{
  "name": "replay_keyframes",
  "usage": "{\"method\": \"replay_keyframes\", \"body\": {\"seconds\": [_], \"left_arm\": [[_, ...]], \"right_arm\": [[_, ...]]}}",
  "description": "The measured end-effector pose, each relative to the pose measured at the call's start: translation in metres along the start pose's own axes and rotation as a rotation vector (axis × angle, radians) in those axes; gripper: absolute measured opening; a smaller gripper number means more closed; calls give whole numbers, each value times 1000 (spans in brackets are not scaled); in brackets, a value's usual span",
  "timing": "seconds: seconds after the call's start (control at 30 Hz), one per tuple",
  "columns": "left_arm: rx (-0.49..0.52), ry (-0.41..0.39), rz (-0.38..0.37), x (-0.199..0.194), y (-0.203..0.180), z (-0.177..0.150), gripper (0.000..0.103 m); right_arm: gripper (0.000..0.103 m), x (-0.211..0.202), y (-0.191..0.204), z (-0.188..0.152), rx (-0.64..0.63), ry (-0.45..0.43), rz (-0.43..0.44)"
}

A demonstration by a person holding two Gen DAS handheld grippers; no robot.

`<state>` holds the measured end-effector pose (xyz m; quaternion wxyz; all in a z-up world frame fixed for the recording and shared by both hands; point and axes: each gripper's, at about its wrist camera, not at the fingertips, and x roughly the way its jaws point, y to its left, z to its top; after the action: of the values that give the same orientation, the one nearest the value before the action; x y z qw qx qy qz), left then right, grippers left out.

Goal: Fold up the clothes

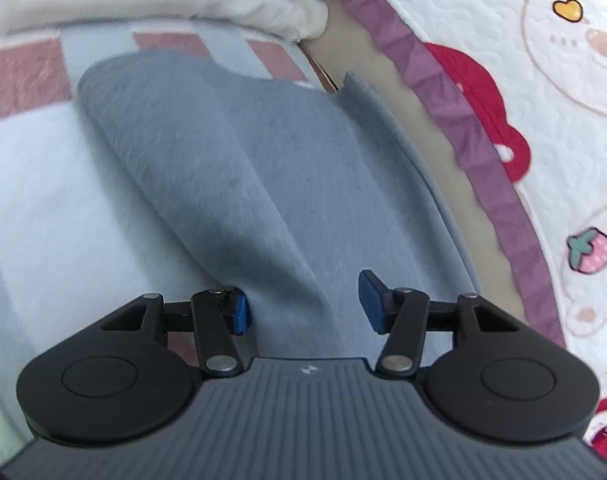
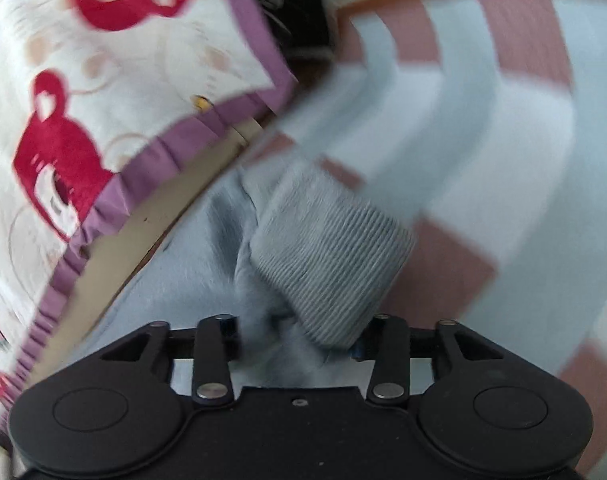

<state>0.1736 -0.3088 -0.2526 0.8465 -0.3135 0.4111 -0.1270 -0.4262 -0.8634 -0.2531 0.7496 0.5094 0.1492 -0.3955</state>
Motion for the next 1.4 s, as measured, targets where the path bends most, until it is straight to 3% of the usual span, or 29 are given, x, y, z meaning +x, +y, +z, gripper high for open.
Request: {"method": "replay_keyframes", "body": {"seconds": [0.1, 0.2, 0.27, 0.3, 0.33, 0.37, 0.47, 0.57, 0.63, 0.7, 0.83, 0.87, 0.97, 1.07, 1.13, 1.2, 1.27, 1.37, 1.4], "left_arm": [[17, -50, 34, 7, -1, 15, 53], [14, -85, 89, 16, -4, 32, 53], [47, -104, 116, 14, -8, 41, 46], [111, -110, 117, 4, -14, 41, 6], [175, -117, 119, -6, -21, 41, 6], [239, -123, 120, -16, -27, 42, 6], [431, -143, 123, -46, -47, 43, 6], [623, -161, 126, -76, -67, 44, 6], [631, -144, 112, -108, -69, 39, 6], [615, -86, 129, -130, -58, 22, 6], [651, 148, 242, -123, -17, -39, 9], [683, 150, 270, -122, -10, -55, 9], [699, 50, 270, -130, 3, -71, 13], [636, 30, 276, -135, 10, -56, 23], [638, -15, 324, -144, 12, -43, 33], [648, -61, 364, -155, 14, -33, 35], [690, -65, 437, -159, 15, -24, 36], [825, -108, 629, -155, 11, -4, 35], [846, -119, 640, -157, 9, 4, 35]], "right_arm": [[67, 11, -7, -10, 102, -4, 75], [79, 24, 1, -13, 108, -40, 123], [79, 35, 7, -13, 83, -68, 147], [68, 40, 11, -13, 52, -85, 150], [25, 43, 16, -12, -2, -101, 128], [16, 41, 19, -7, -46, -115, 129], [14, 9, 45, 12, -138, -174, 183], [12, -43, 77, 24, -286, -231, 153], [11, -78, 98, 32, -382, -270, 131], [11, -85, 76, 47, -376, -226, 46], [23, -74, 5, 65, -297, -82, -179], [23, -67, -16, 64, -266, -36, -246], [22, -64, -37, 64, -202, 5, -270], [24, -64, -22, 64, -306, 3, -335], [43, -59, -13, 59, -392, 1, -427], [53, -62, -5, 56, -456, -10, -490], [53, -64, 3, 52, -518, -24, -533], [55, -59, 16, 45, -622, -52, -565], [55, -58, 21, 43, -654, -67, -589]]}}
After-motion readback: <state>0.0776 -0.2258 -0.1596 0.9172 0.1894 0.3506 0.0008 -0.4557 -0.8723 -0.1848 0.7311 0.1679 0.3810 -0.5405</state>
